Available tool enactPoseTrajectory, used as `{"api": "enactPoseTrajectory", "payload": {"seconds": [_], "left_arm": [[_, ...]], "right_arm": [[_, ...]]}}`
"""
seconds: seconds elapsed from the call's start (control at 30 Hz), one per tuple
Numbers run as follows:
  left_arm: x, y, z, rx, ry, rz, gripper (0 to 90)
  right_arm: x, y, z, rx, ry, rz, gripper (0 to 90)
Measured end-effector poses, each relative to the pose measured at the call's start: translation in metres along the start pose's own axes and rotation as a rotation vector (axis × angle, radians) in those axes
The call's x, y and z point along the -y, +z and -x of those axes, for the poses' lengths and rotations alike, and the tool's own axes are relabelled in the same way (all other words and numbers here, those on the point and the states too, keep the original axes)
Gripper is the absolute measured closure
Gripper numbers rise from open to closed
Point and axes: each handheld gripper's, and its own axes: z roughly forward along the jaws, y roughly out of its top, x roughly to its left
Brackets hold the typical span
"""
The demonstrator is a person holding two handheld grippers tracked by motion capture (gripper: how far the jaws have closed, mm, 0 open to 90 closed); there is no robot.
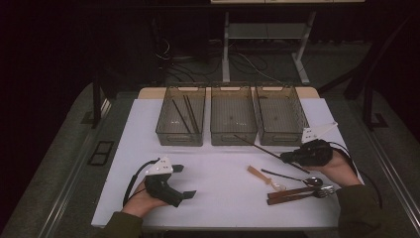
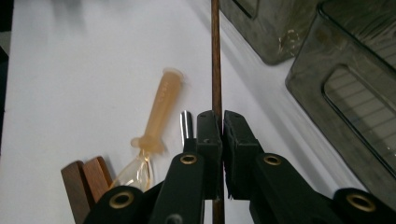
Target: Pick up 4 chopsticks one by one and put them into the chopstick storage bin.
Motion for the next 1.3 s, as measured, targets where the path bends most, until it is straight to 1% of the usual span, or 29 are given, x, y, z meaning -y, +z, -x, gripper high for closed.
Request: {"api": "enactPoseTrajectory", "payload": {"seconds": [0.13, 0.3, 0.43, 0.53, 0.63, 0.7, 0.8, 0.9, 1.07, 1.17, 1.27, 1.3], "left_arm": [[0.000, 0.000, 0.000, 0.000, -0.003, 0.001, 0.0], [0.000, 0.000, 0.000, 0.000, -0.003, 0.002, 0.0], [0.000, 0.000, 0.000, 0.001, -0.004, 0.002, 0.0], [0.000, 0.000, 0.000, 0.001, -0.005, 0.003, 0.0], [0.000, 0.000, 0.000, 0.000, -0.006, 0.004, 0.0], [-0.001, 0.000, 0.000, 0.001, -0.004, 0.004, 0.0], [-0.001, 0.000, 0.000, -0.001, -0.009, 0.010, 0.0], [0.000, 0.000, 0.000, 0.001, -0.005, 0.004, 0.0], [-0.001, 0.001, 0.001, 0.002, -0.006, 0.008, 0.0], [-0.001, 0.000, 0.001, 0.001, -0.010, 0.012, 0.0], [-0.001, 0.000, 0.001, 0.001, -0.008, 0.016, 0.0], [-0.001, 0.000, 0.002, 0.001, -0.014, 0.021, 0.0]], "right_arm": [[-0.005, 0.002, -0.003, -0.006, 0.013, 0.021, 85.8], [-0.015, 0.007, -0.006, -0.002, 0.051, 0.051, 85.8], [-0.023, 0.012, -0.008, 0.004, 0.078, 0.063, 85.8], [-0.029, 0.015, -0.009, 0.026, 0.106, 0.085, 85.8], [-0.034, 0.018, -0.010, 0.057, 0.123, 0.089, 85.8], [-0.038, 0.020, -0.011, 0.064, 0.135, 0.104, 85.8], [-0.044, 0.024, -0.012, 0.083, 0.148, 0.115, 85.8], [-0.050, 0.030, -0.014, 0.113, 0.170, 0.130, 85.8], [-0.062, 0.039, -0.017, 0.132, 0.197, 0.149, 85.8], [-0.072, 0.046, -0.019, 0.146, 0.198, 0.165, 85.8], [-0.082, 0.052, -0.020, 0.154, 0.207, 0.179, 85.8], [-0.085, 0.054, -0.020, 0.161, 0.212, 0.184, 85.8]]}}
